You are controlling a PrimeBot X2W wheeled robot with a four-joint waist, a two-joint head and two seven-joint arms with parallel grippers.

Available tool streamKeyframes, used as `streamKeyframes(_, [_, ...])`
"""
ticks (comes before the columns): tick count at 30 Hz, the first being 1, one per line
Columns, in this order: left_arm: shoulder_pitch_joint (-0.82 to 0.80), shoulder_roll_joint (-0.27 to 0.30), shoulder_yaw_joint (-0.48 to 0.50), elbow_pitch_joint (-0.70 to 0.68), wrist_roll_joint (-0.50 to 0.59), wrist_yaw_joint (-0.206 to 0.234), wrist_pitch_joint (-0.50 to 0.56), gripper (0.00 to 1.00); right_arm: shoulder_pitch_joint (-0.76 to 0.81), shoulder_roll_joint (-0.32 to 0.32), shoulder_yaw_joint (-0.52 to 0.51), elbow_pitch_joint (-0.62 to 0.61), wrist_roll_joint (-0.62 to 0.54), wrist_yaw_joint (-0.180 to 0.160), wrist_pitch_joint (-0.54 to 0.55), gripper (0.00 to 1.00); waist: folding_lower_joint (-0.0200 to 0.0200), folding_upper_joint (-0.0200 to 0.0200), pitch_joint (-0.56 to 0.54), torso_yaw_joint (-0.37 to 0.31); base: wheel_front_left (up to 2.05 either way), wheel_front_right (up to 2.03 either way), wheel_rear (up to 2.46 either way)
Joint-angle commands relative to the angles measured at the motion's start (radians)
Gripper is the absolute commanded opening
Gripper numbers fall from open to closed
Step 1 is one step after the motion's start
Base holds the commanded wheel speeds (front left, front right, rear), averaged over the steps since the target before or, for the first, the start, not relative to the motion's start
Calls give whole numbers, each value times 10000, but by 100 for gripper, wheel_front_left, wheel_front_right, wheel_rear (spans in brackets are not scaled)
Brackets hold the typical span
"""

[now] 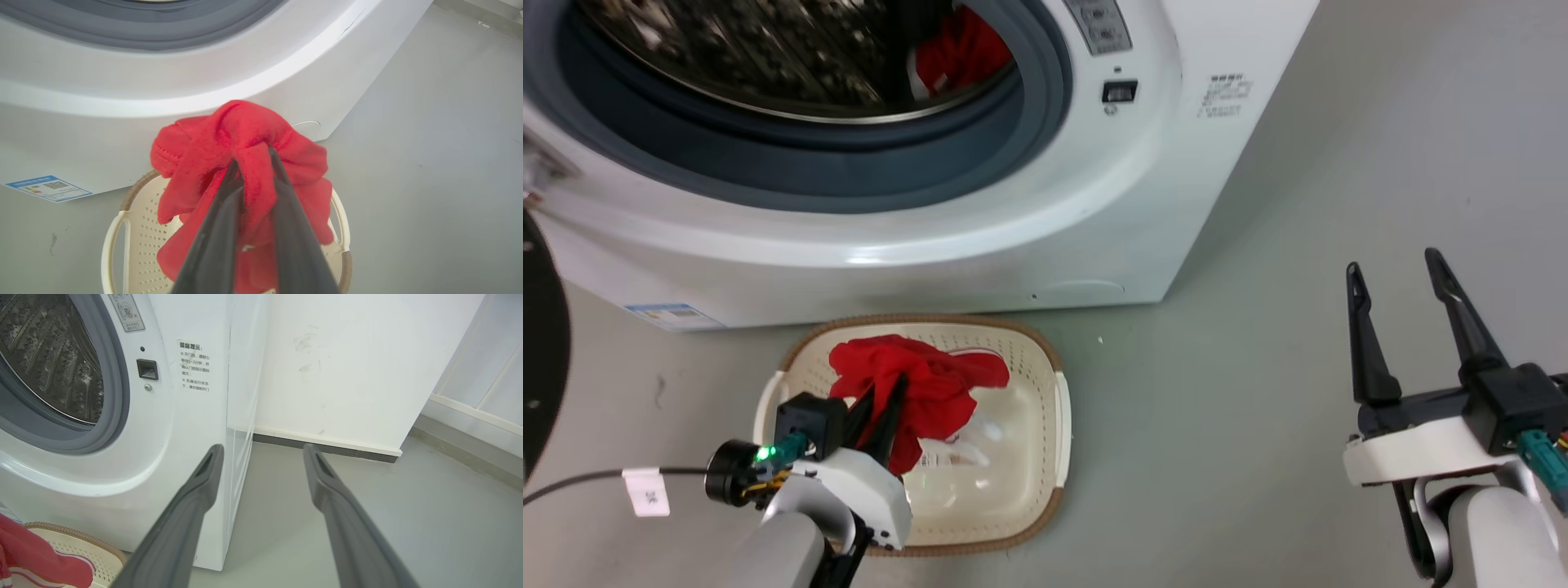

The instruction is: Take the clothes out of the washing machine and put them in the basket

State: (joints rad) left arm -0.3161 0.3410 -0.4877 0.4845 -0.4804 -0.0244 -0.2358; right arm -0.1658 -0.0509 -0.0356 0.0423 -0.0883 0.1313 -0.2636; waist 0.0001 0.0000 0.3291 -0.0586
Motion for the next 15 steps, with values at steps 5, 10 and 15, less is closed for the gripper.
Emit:
streamKeyframes(5, [-1210,-249,-140,1949,221,-371,-178,0,-496,15,-69,-249,-46,-10,-19,100,-1,0,1556,-594,0,0,0])
streamKeyframes(10, [-2638,-485,-272,4640,339,-672,-246,0,-864,16,-66,-524,65,-10,-19,100,-1,0,2777,-1035,0,0,0])
streamKeyframes(15, [-3593,-608,-259,6065,344,-731,-273,0,-984,15,-2,-640,122,-10,-19,100,-1,0,3462,-1290,0,0,0])
